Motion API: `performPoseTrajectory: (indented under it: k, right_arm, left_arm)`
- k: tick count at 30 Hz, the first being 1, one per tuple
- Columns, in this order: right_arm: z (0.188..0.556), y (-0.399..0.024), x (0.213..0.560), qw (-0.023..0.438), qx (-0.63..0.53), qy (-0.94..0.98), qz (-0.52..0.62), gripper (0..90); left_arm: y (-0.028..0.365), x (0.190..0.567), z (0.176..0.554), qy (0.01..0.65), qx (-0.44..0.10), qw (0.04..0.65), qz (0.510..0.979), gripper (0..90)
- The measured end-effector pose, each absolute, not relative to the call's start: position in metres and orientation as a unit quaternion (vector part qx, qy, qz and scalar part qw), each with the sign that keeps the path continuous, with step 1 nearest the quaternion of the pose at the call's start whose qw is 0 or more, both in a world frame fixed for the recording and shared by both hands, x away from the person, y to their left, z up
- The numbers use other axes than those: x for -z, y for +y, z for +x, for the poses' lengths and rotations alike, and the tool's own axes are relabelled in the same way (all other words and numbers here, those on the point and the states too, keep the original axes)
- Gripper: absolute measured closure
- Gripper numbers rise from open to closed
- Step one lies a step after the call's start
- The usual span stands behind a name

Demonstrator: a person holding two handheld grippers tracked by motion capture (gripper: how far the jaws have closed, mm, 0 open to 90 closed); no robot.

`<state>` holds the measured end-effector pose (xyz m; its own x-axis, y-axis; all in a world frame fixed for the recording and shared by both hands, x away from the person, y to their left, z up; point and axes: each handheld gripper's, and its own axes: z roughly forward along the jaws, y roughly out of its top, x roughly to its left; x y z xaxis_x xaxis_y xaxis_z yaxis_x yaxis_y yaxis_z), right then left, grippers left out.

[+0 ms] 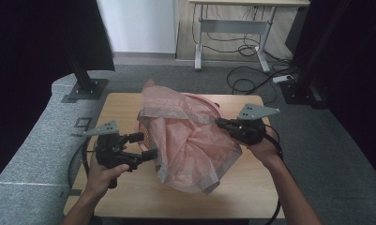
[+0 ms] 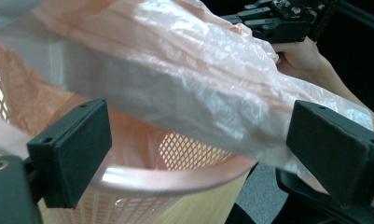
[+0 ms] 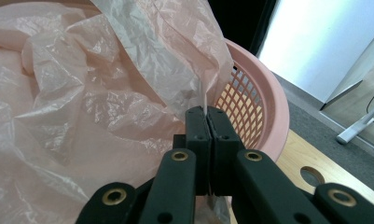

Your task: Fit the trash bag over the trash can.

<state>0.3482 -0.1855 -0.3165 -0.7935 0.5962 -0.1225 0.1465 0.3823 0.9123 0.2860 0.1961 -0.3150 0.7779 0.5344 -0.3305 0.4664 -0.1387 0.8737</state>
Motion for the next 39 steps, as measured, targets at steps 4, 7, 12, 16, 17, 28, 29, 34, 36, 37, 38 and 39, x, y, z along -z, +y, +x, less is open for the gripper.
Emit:
performPoseTrajectory:
  k: [4, 7, 12, 16, 17, 28, 29, 34, 36, 37, 38, 39]
  right_arm:
    - [0.347, -0.183, 0.316, 0.230, -0.500, 0.803, 0.226, 87.7]
    - [0.348, -0.182, 0.316, 0.231, -0.502, 0.803, 0.224, 87.6]
    - [0.347, -0.181, 0.316, 0.233, -0.503, 0.803, 0.221, 87.6]
    - [0.344, -0.180, 0.315, 0.235, -0.505, 0.802, 0.216, 87.6]
    - [0.343, -0.181, 0.315, 0.236, -0.506, 0.801, 0.215, 87.6]
    - [0.343, -0.193, 0.310, 0.230, -0.522, 0.790, 0.223, 88.2]
    - [0.343, -0.195, 0.309, 0.229, -0.528, 0.787, 0.225, 88.1]
    - [0.343, -0.205, 0.303, 0.236, -0.537, 0.774, 0.238, 88.3]
    - [0.344, -0.208, 0.302, 0.239, -0.537, 0.772, 0.241, 88.3]
    - [0.345, -0.210, 0.302, 0.241, -0.536, 0.772, 0.244, 88.3]
    - [0.346, -0.212, 0.302, 0.243, -0.534, 0.770, 0.250, 88.4]
    - [0.347, -0.214, 0.302, 0.243, -0.534, 0.769, 0.254, 88.4]
  left_arm:
    - [0.189, 0.310, 0.291, 0.338, -0.042, 0.563, 0.753, 1.9]
    - [0.181, 0.308, 0.297, 0.343, -0.041, 0.557, 0.755, 1.7]
    - [0.168, 0.309, 0.302, 0.347, -0.061, 0.535, 0.768, 13.6]
    - [0.167, 0.310, 0.306, 0.347, -0.065, 0.525, 0.774, 34.3]
    - [0.167, 0.310, 0.307, 0.347, -0.067, 0.521, 0.777, 42.7]
    - [0.193, 0.309, 0.317, 0.316, -0.025, 0.538, 0.781, 89.3]
    - [0.197, 0.308, 0.318, 0.317, -0.023, 0.542, 0.778, 89.5]
    - [0.207, 0.305, 0.321, 0.321, -0.031, 0.550, 0.771, 89.8]
    - [0.210, 0.304, 0.323, 0.324, -0.041, 0.547, 0.770, 89.9]
    - [0.211, 0.303, 0.324, 0.327, -0.048, 0.543, 0.772, 89.9]
    - [0.213, 0.303, 0.325, 0.330, -0.058, 0.541, 0.771, 89.9]
    - [0.215, 0.302, 0.327, 0.333, -0.066, 0.539, 0.771, 89.9]
